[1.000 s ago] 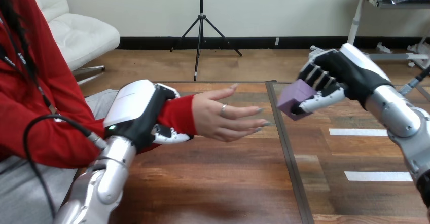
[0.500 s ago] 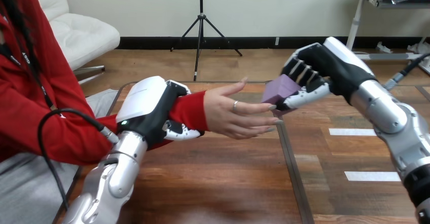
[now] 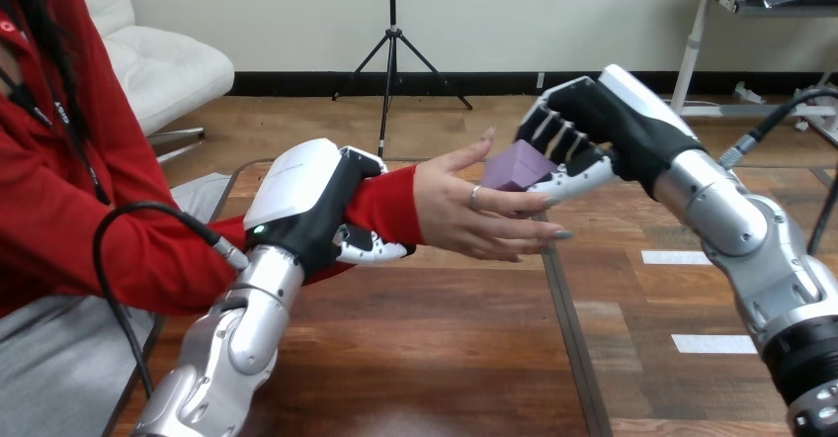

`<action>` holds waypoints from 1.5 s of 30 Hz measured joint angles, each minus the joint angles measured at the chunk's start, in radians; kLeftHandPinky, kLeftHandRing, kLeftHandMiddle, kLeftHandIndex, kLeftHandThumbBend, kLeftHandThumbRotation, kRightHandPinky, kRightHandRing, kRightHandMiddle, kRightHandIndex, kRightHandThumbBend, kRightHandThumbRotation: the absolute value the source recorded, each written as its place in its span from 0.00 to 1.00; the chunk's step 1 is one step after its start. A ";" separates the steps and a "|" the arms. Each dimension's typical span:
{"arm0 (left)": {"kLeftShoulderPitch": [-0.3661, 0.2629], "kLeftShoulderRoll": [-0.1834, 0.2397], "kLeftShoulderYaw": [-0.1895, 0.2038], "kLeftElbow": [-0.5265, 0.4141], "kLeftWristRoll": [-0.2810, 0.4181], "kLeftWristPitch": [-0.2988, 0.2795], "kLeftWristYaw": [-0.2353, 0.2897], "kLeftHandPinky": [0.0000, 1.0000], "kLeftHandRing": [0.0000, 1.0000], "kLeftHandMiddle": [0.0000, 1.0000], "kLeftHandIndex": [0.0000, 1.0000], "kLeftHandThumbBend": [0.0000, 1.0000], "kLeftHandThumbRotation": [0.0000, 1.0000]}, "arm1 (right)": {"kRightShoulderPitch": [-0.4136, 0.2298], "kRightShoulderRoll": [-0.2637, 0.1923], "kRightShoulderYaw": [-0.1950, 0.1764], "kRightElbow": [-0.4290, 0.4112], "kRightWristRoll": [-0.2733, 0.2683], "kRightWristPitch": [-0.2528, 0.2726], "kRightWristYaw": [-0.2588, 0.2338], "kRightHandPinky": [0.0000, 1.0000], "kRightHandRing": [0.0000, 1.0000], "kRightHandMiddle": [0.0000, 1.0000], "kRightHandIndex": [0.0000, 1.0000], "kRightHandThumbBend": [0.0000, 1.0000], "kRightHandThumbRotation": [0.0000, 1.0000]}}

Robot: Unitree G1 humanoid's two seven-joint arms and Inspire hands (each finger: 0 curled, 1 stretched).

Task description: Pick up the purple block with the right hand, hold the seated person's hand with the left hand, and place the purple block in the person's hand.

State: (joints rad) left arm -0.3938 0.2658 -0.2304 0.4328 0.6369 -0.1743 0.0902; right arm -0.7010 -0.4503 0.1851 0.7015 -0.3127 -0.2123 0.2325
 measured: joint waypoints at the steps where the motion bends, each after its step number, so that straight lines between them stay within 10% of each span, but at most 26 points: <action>1: -0.002 -0.002 0.000 0.002 0.000 0.000 0.000 0.20 0.25 0.34 0.36 0.58 0.00 | 0.000 0.003 0.000 -0.005 0.000 0.003 0.002 0.35 0.40 0.44 0.45 0.75 0.00; 45: -0.041 -0.034 -0.003 0.079 0.004 0.000 0.004 0.22 0.27 0.35 0.35 0.59 0.00 | 0.050 0.030 0.000 -0.115 0.000 0.054 0.064 0.33 0.39 0.44 0.45 0.75 0.00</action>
State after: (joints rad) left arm -0.4347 0.2317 -0.2333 0.5116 0.6410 -0.1743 0.0947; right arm -0.6512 -0.4204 0.1848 0.5868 -0.3126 -0.1583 0.2967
